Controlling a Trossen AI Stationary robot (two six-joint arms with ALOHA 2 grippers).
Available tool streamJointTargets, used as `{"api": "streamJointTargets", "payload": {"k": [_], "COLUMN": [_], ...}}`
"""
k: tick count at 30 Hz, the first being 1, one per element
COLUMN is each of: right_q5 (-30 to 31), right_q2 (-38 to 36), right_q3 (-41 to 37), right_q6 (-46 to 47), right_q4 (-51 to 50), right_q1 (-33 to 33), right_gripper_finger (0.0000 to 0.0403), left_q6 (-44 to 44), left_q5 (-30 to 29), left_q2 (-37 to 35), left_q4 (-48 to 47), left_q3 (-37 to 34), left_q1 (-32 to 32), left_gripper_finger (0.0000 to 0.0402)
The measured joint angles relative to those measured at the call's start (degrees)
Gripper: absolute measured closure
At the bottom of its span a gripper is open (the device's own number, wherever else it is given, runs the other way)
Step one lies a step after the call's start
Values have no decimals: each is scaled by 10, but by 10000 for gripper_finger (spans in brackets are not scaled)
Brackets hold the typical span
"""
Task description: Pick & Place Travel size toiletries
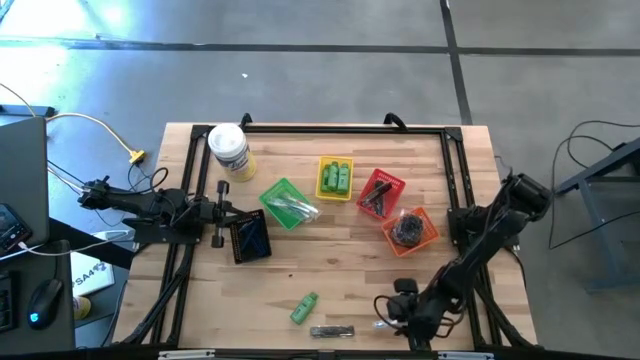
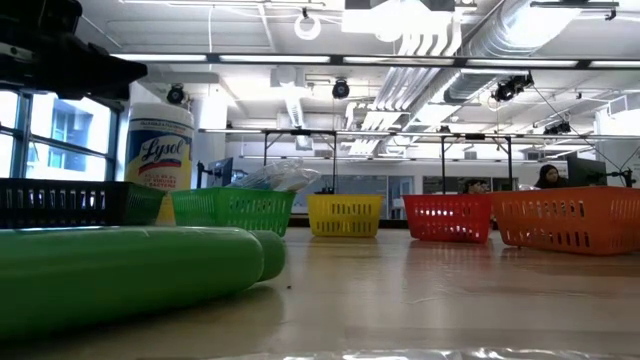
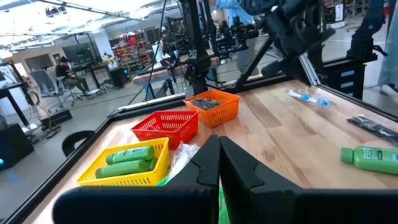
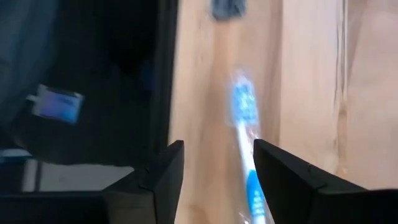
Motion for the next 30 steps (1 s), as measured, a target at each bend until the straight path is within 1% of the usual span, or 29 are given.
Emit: {"api": "streamJointTargets", "payload": {"k": [6, 13, 18, 22, 24, 26, 30], "right_q5": [-7, -41, -42, -22, -10, -6, -6], "right_q2": [30, 82, 98, 99, 100, 100, 101], "right_q3": [0, 1, 2, 2, 1, 1, 1], "right_q6": [-2, -6, -6, -6, 3, 22, 34], "right_q4": [-21, -20, -17, -17, -18, -19, -21], "right_q1": [4, 4, 4, 5, 5, 3, -4], "right_gripper_finger": [225, 227, 227, 230, 239, 256, 315], "left_q6": [-13, -16, -16, -16, -16, -16, -16], "left_q5": [0, 1, 1, 1, 1, 1, 1], "left_q2": [0, 0, 0, 0, 0, 0, 0], "left_q4": [4, 4, 4, 4, 4, 4, 4], "left_q3": [0, 0, 0, 0, 0, 0, 0], "left_q1": [0, 0, 0, 0, 0, 0, 0], "left_gripper_finger": [401, 401, 401, 401, 401, 401, 401]}}
